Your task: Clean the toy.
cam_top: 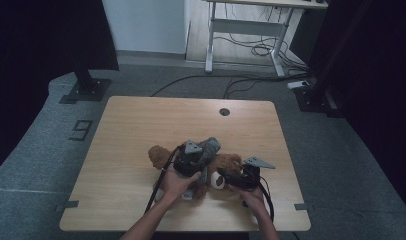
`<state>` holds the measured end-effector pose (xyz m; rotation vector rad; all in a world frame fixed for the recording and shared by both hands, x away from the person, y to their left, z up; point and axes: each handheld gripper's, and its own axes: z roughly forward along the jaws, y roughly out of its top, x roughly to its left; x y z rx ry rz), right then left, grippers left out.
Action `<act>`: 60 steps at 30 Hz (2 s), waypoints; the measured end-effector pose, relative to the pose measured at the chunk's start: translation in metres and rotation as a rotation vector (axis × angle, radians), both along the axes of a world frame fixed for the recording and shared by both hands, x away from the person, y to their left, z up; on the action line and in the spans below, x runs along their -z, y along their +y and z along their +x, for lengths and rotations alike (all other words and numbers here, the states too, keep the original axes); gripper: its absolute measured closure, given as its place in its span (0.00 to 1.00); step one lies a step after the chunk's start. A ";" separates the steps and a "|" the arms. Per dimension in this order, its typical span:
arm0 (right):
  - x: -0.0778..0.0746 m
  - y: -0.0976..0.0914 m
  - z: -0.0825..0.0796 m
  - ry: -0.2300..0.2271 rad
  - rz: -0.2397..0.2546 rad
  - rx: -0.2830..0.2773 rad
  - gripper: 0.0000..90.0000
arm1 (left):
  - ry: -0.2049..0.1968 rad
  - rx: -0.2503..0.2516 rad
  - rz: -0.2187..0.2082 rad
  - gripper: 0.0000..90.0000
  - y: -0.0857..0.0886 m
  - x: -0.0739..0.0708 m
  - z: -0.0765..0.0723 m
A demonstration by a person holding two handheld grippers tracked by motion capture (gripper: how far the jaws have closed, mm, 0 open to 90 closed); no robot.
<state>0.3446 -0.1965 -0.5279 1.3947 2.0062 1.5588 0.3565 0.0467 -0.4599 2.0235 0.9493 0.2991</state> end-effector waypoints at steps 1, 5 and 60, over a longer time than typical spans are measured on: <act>0.000 0.000 0.000 0.000 -0.001 0.000 0.22 | -0.006 -0.007 0.001 0.86 0.004 -0.001 -0.001; 0.000 0.000 0.001 0.001 0.002 0.000 0.22 | -0.042 -0.040 0.026 0.86 0.021 -0.007 -0.004; -0.011 0.006 -0.010 -0.042 -0.045 -0.103 0.48 | 0.270 -0.139 -0.301 0.86 0.113 0.042 0.001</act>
